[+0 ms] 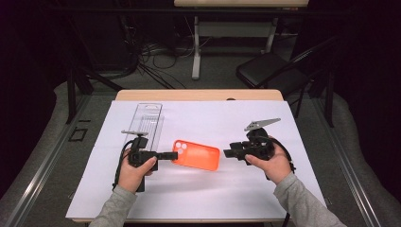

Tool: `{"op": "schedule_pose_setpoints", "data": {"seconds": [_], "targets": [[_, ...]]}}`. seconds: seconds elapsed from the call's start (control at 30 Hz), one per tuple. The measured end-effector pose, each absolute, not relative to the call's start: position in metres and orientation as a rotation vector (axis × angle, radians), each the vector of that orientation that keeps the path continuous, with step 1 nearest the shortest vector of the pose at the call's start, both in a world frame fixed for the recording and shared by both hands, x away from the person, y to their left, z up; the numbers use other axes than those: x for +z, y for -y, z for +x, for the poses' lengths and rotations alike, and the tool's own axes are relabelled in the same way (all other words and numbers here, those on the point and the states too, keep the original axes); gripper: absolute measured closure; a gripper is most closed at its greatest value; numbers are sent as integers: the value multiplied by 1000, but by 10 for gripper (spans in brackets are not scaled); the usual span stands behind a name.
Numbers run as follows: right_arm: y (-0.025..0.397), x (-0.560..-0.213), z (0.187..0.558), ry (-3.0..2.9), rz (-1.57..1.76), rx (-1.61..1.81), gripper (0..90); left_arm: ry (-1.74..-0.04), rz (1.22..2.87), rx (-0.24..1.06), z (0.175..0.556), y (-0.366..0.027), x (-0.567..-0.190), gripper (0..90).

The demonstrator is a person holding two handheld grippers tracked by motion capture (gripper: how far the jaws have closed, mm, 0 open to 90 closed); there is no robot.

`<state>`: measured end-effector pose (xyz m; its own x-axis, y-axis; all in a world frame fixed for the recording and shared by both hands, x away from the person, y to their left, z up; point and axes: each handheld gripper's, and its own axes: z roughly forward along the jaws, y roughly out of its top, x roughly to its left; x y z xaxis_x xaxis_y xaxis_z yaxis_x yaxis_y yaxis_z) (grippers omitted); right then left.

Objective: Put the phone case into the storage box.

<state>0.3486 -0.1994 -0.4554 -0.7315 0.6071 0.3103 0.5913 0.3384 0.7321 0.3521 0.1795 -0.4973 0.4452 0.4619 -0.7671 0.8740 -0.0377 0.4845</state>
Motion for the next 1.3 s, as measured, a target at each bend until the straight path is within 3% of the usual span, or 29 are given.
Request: {"op": "schedule_pose_setpoints", "data": {"seconds": [0.87,1.3], "targets": [[191,-424,372,-2806,760,1219,481,-1056,1777,-500,344,-163,-489,785],[170,-432,376,-2905,690,1173,527,-1014,1810,-494,342,-157,-489,785]]}}
